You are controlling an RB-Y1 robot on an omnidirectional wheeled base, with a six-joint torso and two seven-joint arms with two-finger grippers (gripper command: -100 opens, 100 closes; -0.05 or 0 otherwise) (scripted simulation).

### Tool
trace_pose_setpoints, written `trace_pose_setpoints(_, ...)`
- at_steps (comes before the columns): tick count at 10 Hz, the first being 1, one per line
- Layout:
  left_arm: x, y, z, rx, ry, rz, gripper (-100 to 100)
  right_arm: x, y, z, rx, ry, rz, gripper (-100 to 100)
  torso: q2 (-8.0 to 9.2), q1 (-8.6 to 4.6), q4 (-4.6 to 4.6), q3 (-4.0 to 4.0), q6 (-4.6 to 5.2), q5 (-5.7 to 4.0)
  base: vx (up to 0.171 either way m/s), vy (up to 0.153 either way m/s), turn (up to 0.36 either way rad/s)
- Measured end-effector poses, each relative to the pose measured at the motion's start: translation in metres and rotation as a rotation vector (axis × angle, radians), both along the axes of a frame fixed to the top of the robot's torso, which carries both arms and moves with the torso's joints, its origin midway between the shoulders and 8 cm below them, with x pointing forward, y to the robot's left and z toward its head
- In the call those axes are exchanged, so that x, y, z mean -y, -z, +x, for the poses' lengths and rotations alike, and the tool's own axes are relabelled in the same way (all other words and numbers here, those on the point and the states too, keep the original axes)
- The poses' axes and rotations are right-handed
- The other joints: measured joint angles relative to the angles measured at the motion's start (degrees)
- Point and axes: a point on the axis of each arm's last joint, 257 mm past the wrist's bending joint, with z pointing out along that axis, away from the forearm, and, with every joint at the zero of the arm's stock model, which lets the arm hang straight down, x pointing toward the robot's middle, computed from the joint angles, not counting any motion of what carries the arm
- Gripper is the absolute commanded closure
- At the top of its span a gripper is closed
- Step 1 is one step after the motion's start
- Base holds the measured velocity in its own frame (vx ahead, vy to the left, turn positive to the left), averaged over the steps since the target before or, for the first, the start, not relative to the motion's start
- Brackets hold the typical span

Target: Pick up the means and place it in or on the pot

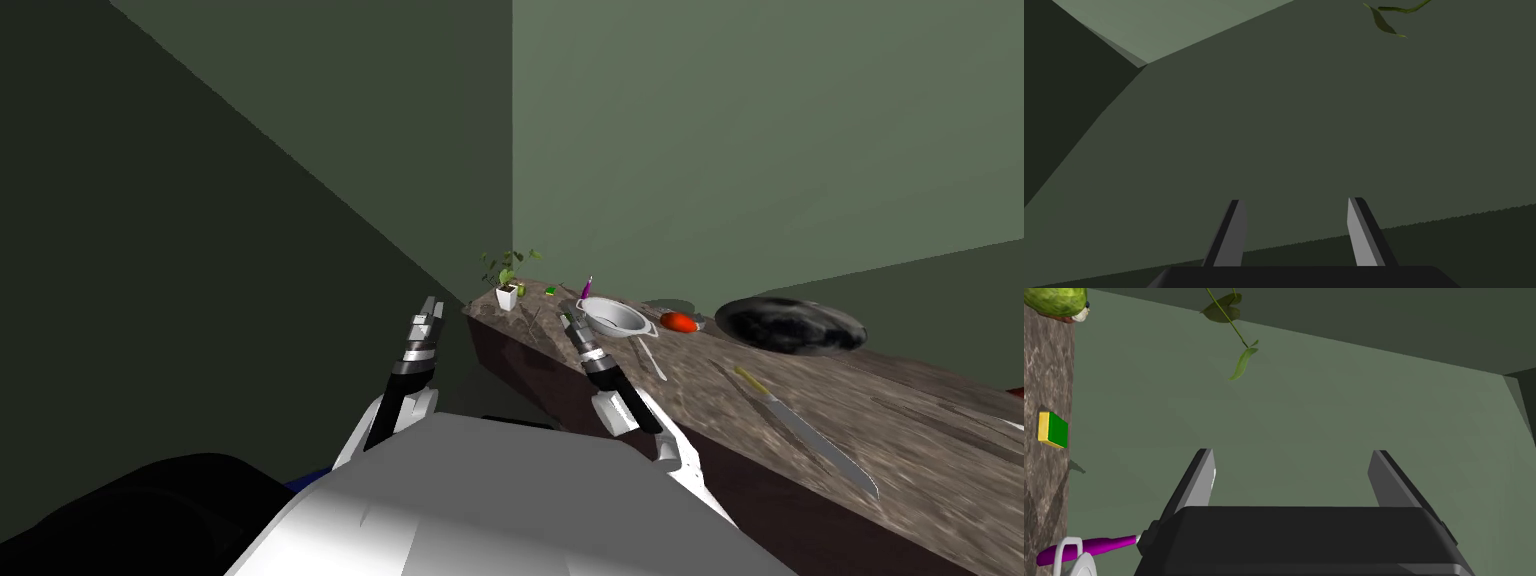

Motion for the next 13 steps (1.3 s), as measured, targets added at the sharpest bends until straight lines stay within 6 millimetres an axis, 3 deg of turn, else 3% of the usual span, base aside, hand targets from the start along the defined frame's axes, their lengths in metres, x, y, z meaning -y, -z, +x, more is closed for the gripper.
trace_pose_setpoints(5, 0.000, 0.000, 0.000, 0.000, 0.000, 0.000, 0, 0.008, 0.058, 0.034, -0.146, 0.002, -0.189, -100, -0.08, 0.07, -0.02, -0.04, 0.04, 0.02, -0.018, 0.046, 0.107)
trace_pose_setpoints(10, 0.000, 0.000, 0.000, 0.000, 0.000, 0.000, 0, 0.048, 0.130, 0.061, -0.309, 0.066, -0.398, -100, -0.21, 0.19, -0.04, -0.11, 0.00, 0.04, 0.002, 0.064, 0.119)
trace_pose_setpoints(13, 0.000, 0.000, 0.000, 0.000, 0.000, 0.000, 0, 0.083, 0.158, 0.073, -0.390, 0.118, -0.496, -100, -0.14, 0.12, -0.03, -0.08, 0.04, 0.03, 0.010, 0.062, 0.105)
